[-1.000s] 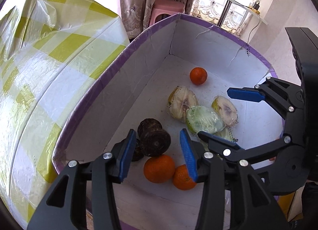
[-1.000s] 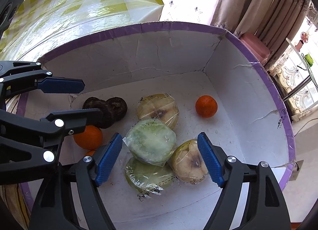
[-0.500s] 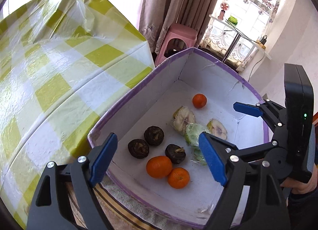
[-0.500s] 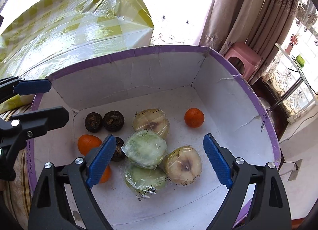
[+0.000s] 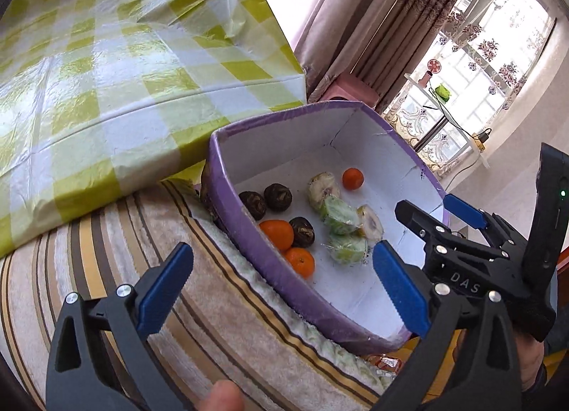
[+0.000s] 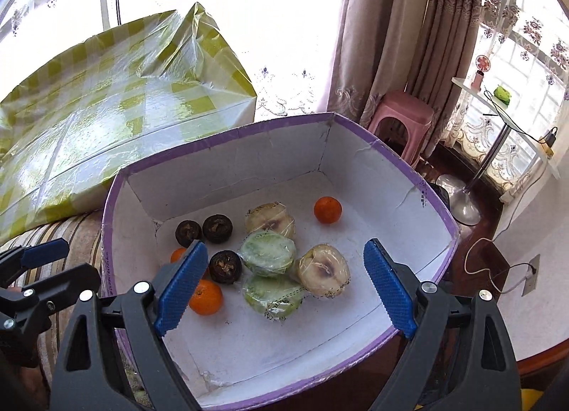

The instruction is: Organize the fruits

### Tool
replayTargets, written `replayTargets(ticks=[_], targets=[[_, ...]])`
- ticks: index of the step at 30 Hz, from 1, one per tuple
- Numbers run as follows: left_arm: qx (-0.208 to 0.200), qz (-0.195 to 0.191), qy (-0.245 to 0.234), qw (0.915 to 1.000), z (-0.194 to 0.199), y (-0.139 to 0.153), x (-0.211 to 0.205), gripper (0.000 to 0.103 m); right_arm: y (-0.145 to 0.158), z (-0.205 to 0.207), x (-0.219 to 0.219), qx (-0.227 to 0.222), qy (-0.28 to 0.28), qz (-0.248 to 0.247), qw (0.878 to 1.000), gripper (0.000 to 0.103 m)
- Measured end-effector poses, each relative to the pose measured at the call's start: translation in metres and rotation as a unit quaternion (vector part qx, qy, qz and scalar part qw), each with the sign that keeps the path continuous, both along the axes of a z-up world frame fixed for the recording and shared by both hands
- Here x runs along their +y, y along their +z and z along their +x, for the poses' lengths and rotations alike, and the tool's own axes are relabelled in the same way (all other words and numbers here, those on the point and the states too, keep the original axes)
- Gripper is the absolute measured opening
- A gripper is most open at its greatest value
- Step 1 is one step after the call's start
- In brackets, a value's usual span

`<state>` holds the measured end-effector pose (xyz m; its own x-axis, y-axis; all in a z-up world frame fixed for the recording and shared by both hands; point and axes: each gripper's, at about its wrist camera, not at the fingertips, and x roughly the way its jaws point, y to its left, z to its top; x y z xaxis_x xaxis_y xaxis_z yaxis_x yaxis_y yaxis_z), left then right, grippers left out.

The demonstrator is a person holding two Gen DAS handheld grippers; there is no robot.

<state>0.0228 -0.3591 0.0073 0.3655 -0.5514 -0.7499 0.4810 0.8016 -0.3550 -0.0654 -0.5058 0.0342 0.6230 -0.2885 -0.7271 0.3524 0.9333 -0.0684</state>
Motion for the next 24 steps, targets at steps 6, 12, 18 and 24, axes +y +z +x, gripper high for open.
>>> replayTargets(ticks=[6,12,18,24], targets=[[0.017,-0.003,0.013,0.9998,-0.004,-0.008,0.005,0.101,0.001,-0.011,0.004,-0.004,-0.01,0.003,1.0,0.087],[0.017,0.013,0.016,0.9996,-0.005,-0.011,0.001,0.101,-0.006,-0.008,0.008,0.003,-0.007,0.015,1.0,0.087],[0.02,0.025,0.017,0.9993,-0.003,-0.014,-0.003,0.101,-0.013,-0.005,0.012,0.017,-0.007,0.013,1.0,0.087],[0.024,0.025,0.017,0.9992,-0.001,-0.017,-0.002,0.101,-0.014,-0.003,0.011,0.02,-0.01,0.018,1.0,0.087]])
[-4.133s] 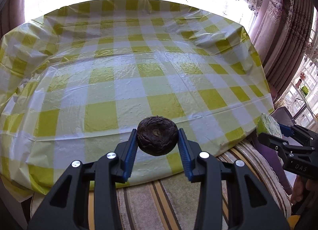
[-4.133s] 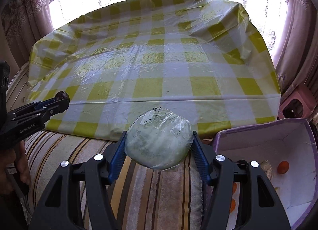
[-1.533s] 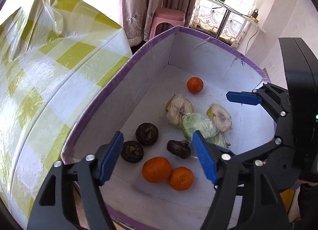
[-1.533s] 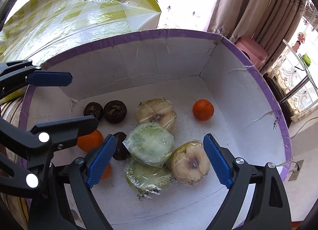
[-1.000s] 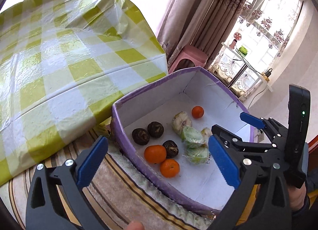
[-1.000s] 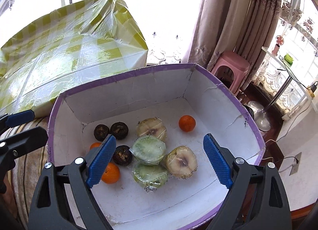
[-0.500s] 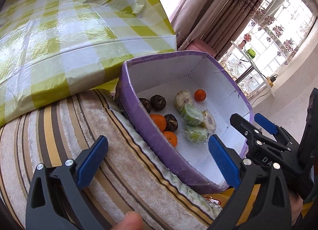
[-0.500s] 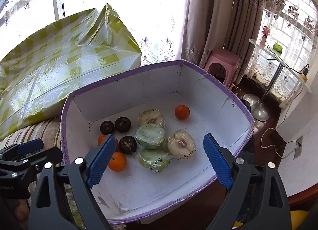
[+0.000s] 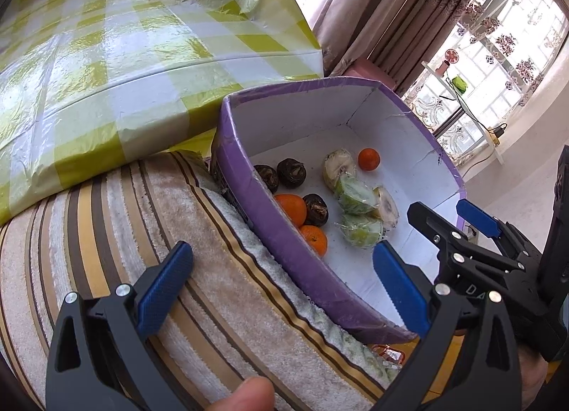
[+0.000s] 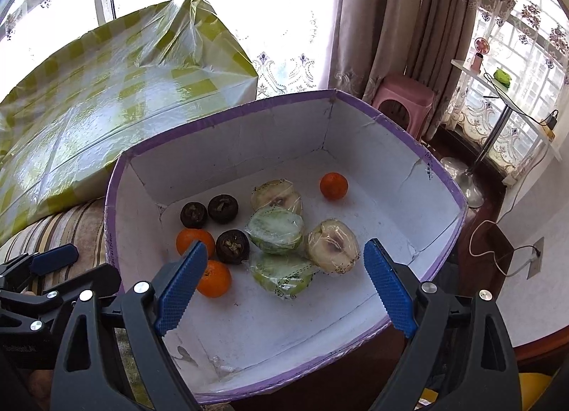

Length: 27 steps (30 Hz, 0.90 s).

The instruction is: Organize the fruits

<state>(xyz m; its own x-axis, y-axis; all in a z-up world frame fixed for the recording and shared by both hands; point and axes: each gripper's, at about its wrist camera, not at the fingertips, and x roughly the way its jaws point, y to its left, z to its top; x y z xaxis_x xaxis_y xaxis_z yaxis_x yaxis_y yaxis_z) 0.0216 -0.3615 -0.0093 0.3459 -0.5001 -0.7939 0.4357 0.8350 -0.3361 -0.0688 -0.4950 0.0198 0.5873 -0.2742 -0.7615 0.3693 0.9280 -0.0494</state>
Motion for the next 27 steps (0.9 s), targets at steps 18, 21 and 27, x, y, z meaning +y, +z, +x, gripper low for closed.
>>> replayTargets(ticks=[18,21,27], targets=[[-0.003,-0.001,0.002,1.0,-0.0012,0.0015,0.0001,0.101,0.0028,0.0012,0.0026,0.001,0.005,-0.005,1.0,0.087],[-0.004,-0.001,0.002,1.0,-0.0012,0.0013,0.0,0.101,0.0021,0.0009,0.0019,0.001,0.006,-0.004,1.0,0.087],[-0.004,0.0,0.002,1.0,-0.0012,0.0014,-0.0003,0.101,0.0013,0.0005,0.0004,0.002,0.004,-0.002,1.0,0.087]])
